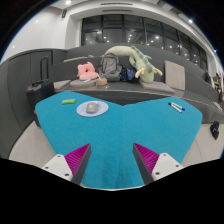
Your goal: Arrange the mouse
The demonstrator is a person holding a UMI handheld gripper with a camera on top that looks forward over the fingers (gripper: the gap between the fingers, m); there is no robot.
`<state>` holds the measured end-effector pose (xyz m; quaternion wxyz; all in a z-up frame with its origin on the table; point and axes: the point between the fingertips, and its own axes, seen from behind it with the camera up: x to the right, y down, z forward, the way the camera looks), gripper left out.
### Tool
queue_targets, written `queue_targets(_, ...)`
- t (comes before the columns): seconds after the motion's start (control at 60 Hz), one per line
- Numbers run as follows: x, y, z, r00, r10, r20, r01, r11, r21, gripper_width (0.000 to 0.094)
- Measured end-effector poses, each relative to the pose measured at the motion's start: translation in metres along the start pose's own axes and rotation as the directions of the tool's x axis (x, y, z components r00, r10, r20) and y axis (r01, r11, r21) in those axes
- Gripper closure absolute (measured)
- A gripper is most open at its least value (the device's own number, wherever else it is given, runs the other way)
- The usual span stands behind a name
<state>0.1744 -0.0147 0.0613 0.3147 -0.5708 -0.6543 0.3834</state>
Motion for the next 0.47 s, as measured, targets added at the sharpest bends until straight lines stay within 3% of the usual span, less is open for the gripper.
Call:
queue_targets(0.217,0.013,0.01,-0.023,0.998,-0.051,-0.037,0.053,0.998,0.037,0.0087)
queue_targets(0.467,0.012,0.01,-0.03,0.999,-0.027,-0.02,0.027,0.999,0.034,0.0089)
